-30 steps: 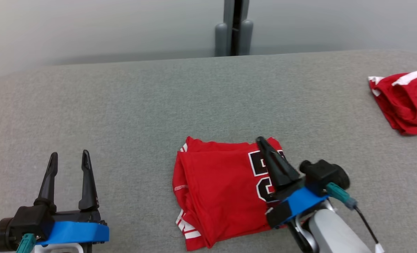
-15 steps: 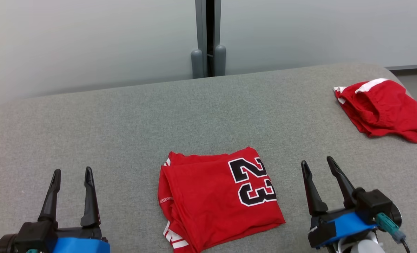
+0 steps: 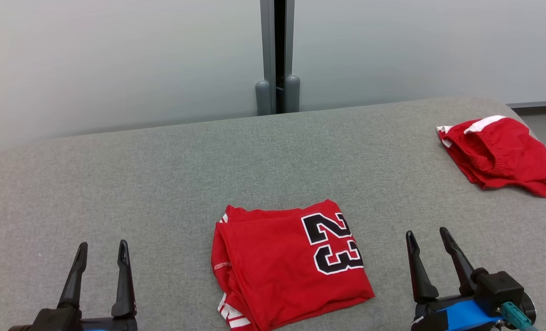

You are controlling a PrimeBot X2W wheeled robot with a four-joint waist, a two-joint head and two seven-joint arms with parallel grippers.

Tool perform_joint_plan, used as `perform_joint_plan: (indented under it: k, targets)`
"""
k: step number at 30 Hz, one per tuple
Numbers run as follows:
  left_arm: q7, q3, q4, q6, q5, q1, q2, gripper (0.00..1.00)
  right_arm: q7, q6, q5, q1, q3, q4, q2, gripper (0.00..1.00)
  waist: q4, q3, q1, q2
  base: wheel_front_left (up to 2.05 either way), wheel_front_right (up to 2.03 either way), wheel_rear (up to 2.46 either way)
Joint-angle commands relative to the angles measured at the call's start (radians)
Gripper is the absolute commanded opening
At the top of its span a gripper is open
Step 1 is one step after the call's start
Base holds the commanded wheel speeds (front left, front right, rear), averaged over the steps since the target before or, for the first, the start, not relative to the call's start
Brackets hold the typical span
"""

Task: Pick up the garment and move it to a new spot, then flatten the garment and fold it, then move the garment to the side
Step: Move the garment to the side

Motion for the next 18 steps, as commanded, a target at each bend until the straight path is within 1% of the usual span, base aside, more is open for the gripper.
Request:
perform_joint_plan:
  k: [1,6,11,16,18]
  targets:
    - [-0.003,-0.001,0.001,0.003,-0.003,0.011,0.004,1.0,0.0,-0.001,-0.005,0.014,-0.002,-0.004,0.005,1.0,0.0,-0.001,0.0001,0.0,0.0,0.0,0.0]
    - [-0.003,0.0,0.006,0.003,-0.002,0.007,0.004,1.0,0.0,-0.001,-0.014,0.008,-0.004,0.007,0.008,1.0,0.002,0.0,0.0001,0.0,0.0,0.0,0.0]
    - [-0.003,0.002,0.007,0.004,0.001,-0.007,0.004,1.0,0.0,-0.001,-0.035,-0.045,0.021,0.008,0.002,1.0,0.003,0.009,0.0001,0.0,0.0,0.0,0.0]
    - [-0.003,-0.005,0.003,0.004,0.006,-0.032,0.004,1.0,0.021,-0.001,-0.044,-0.142,0.078,0.036,-0.005,1.0,0.013,0.036,0.0001,0.0,0.0,0.0,0.0]
    - [-0.003,-0.006,0.006,-0.003,0.008,-0.047,0.004,1.0,0.043,-0.001,-0.035,-0.182,0.109,0.063,-0.01,1.0,0.023,0.053,0.0001,0.0,0.0,0.0,0.0]
